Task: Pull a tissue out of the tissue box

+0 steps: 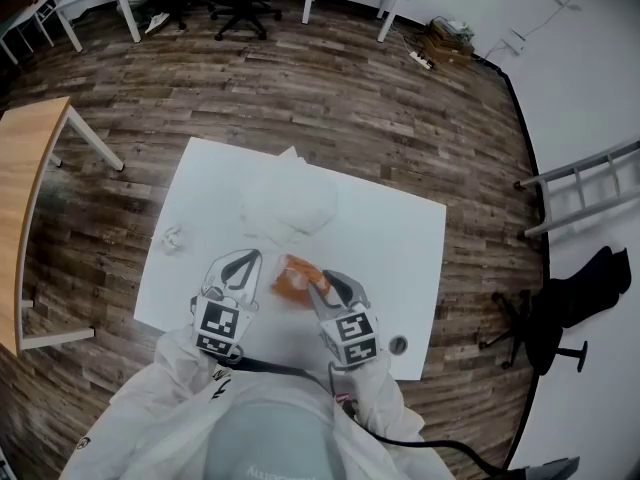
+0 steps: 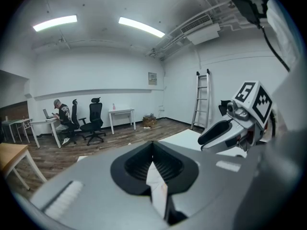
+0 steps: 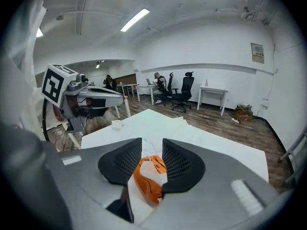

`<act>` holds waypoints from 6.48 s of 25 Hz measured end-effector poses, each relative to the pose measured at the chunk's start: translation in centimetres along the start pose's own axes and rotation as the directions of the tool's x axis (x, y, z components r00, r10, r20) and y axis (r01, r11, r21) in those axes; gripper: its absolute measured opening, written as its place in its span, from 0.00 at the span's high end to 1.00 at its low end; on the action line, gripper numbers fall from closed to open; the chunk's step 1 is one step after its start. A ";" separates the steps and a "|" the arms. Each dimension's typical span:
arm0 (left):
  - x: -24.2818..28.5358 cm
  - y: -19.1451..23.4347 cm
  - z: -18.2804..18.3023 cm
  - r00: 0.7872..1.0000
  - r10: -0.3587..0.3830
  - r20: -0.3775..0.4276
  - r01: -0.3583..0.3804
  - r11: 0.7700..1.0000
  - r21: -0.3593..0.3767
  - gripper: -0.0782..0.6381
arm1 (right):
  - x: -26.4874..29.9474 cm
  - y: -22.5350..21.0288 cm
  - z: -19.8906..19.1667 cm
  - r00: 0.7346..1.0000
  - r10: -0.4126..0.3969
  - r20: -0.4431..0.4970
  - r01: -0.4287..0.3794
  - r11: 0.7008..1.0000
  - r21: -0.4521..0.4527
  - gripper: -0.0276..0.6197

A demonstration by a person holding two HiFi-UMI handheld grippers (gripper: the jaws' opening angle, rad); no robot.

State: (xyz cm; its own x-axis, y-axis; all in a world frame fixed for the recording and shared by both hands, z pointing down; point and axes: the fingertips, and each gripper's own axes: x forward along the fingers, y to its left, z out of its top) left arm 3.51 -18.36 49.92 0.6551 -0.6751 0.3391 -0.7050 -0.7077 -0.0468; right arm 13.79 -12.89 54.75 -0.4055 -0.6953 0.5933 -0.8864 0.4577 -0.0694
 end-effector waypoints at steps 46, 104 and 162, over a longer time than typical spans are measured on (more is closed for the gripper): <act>0.4 -0.2 -0.1 1.000 -0.011 0.001 0.011 0.999 -0.031 0.89 | 6.3 2.5 -8.8 0.918 0.089 -0.388 -0.176 0.965 -0.194 0.70; 0.7 -1.1 -1.5 0.999 -0.031 -0.039 0.029 0.998 -0.047 0.89 | 6.1 1.5 -9.3 0.909 0.003 -0.417 -0.114 0.964 -0.242 0.91; 4.0 -8.5 -9.7 0.951 -0.221 -0.214 0.171 0.958 -0.231 0.89 | 4.8 0.8 -9.3 0.916 -0.001 -0.401 -0.088 0.975 -0.204 0.95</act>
State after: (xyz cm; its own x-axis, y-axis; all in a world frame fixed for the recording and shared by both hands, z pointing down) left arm 9.46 -13.05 60.81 0.7212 -0.4413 0.5340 -0.6261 -0.7451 0.2299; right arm 13.23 -10.76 65.04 -0.2811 -0.4151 0.8652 -0.7830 0.6205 0.0432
